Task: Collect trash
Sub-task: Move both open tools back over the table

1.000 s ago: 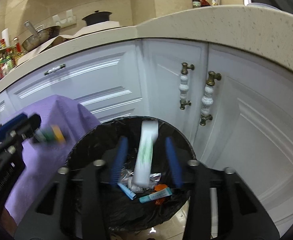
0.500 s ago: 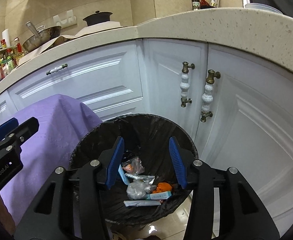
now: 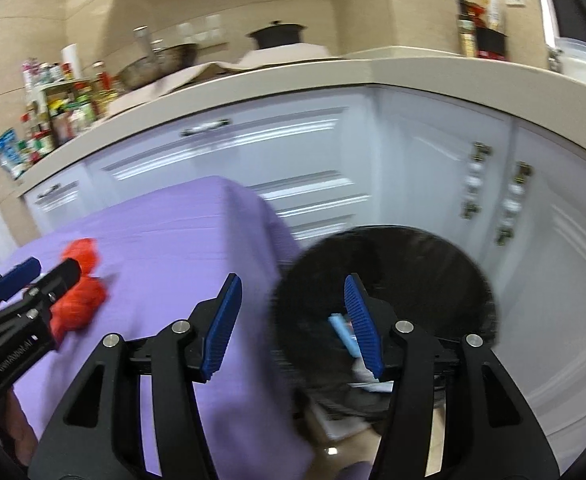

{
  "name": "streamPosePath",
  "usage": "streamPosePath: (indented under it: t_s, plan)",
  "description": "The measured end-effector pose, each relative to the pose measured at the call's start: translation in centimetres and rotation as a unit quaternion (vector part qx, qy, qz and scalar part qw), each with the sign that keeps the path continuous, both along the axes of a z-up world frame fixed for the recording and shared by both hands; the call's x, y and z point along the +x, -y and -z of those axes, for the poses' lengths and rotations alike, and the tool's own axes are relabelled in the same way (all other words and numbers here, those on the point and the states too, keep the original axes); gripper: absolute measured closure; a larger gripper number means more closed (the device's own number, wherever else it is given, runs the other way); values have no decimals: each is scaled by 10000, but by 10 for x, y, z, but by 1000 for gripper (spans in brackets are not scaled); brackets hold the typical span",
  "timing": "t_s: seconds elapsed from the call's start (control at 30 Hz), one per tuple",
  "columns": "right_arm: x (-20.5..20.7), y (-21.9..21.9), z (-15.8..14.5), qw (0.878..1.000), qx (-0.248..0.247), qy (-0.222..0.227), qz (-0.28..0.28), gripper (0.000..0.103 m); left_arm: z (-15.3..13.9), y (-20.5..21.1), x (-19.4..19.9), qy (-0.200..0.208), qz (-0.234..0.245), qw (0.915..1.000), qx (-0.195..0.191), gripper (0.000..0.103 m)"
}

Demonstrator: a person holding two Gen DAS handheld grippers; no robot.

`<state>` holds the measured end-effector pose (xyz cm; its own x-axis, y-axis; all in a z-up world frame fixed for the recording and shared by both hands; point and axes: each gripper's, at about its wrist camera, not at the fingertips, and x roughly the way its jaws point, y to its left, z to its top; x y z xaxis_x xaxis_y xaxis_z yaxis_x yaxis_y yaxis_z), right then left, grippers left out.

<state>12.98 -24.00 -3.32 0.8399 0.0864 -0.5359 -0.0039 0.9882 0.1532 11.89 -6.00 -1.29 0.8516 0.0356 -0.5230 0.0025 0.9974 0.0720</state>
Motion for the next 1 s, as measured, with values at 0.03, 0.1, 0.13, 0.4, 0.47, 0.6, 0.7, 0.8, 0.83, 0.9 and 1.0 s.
streamPosePath:
  t_s: [0.03,0.1,0.13,0.4,0.47,0.6,0.7,0.8,0.83,0.9,1.0]
  plan:
    - [-1,-8,-1,10000,8,11,-75,51,0,-8,-2,-2,-76,10000,4,36]
    - [-2,-35,-6,9995,-27,45,-308,51,1,-31,-8,-22,-298,9995,34,36]
    - [-2,-46,-7,9991,-37,54,-412,51,2,-41,-10,-39,-389,9992,38,36]
    - [2,-125,-11,9938,-102,-12,-1103,51,2,-118,-29,-28,-1126,9936,-37,36]
    - [6,-142,-10,9923,-113,-73,-1228,51,2,-133,-32,-31,-1267,9919,-34,36]
    - [14,-169,-6,9904,-203,-187,-1356,48,5,-156,-36,-73,-1453,9893,-115,36]
    - [20,-184,-1,9896,-297,-296,-1378,45,7,-170,-37,-116,-1550,9876,-209,34]
    - [28,-192,6,9892,-388,-449,-1342,45,10,-177,-36,-151,-1565,9871,-292,34]
    - [32,-194,9,9890,-382,-533,-1326,45,11,-178,-36,-168,-1559,9872,-305,34]
    - [37,-194,12,9887,-346,-640,-1308,45,13,-180,-34,-209,-1532,9874,-334,34]
    - [44,-194,15,9880,-318,-756,-1310,45,15,-180,-31,-263,-1466,9880,-411,34]
